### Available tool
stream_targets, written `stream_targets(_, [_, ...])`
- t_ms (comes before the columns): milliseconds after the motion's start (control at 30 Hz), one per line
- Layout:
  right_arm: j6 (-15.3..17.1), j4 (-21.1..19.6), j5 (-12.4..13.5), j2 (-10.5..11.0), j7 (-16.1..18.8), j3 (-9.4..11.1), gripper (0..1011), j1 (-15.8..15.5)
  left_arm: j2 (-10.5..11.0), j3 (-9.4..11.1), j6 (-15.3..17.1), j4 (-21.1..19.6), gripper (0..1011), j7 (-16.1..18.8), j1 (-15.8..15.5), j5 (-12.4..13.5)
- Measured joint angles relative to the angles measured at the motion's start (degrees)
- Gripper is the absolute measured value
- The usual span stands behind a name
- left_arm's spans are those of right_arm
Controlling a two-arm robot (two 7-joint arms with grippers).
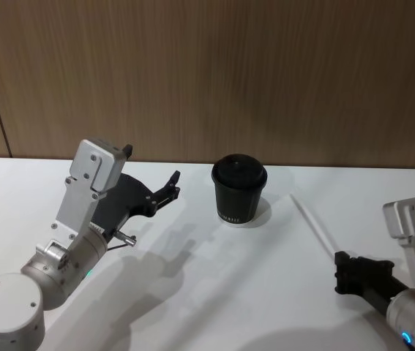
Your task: Pick up the straw with one hand, pass it to the other hand, and insert it into the cup.
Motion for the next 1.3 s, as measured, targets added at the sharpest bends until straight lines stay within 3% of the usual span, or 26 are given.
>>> stream_targets(333, [-6.33,0.19,-0.97,2.11,1.61,1.57,0,-0.43,0.01,0.0,0.0,0.0,1003,0.0,0.0,0.0])
stream_targets(833, [-17.94,-0.91,-2.35,9.36,8.72,3.19,0,-0.06,0.0,0.0,0.0,0.0,1003,0.0,0.0,0.0])
stream_targets(1300, [-28.49,-1.63,0.37,15.74,18.01,3.86,0,1.51,0.0,0.0,0.0,0.0,1003,0.0,0.0,0.0])
